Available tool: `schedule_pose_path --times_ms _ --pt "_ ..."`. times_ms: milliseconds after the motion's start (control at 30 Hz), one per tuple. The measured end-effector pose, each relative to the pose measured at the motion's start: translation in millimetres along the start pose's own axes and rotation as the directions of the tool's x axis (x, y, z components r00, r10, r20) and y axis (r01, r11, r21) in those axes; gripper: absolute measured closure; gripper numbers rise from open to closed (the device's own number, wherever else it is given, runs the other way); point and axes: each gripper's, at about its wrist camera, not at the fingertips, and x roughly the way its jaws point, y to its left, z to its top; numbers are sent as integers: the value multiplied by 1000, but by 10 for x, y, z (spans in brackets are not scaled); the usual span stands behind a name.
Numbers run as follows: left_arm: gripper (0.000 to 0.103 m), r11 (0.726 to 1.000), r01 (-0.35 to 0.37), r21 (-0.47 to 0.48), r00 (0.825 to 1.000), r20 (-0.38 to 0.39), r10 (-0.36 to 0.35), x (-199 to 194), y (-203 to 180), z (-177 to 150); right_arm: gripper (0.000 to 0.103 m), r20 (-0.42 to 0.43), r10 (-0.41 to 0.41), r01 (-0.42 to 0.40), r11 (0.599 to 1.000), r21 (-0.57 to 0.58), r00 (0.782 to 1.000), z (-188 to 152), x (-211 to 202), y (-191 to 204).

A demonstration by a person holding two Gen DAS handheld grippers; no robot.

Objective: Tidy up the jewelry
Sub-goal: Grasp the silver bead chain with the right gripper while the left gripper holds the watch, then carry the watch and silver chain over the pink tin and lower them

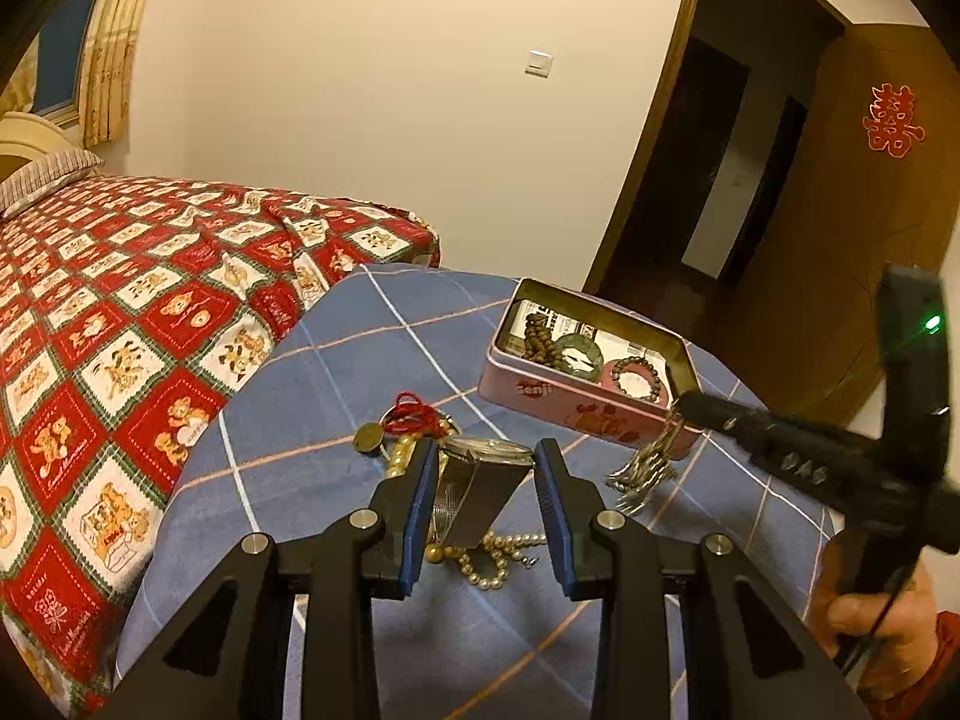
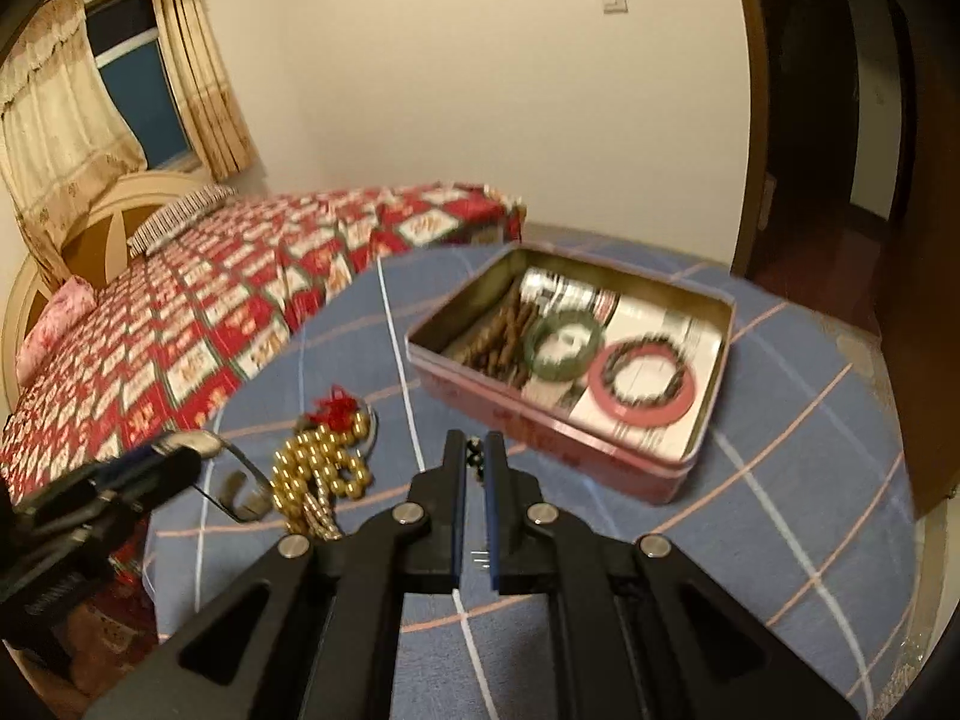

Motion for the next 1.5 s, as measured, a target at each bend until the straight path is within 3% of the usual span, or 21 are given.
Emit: schedule_pose_path --times_ms 367,733,1000,1500 --pt "69 996 43 74 997 54 -47 1 -282 259 95 99 -19 18 1000 9 995 377 -390 -117" --pt "69 987 100 126 991 78 -110 210 -591 586 95 155 -53 56 998 -18 987 745 -470 -222" --pt "69 983 137 125 986 79 -147 510 -734 833 95 164 -76 75 997 12 984 998 -280 -419" --pt "69 982 144 123 989 24 -148 1236 -925 1014 95 97 -98 91 993 70 990 1057 262 -813"
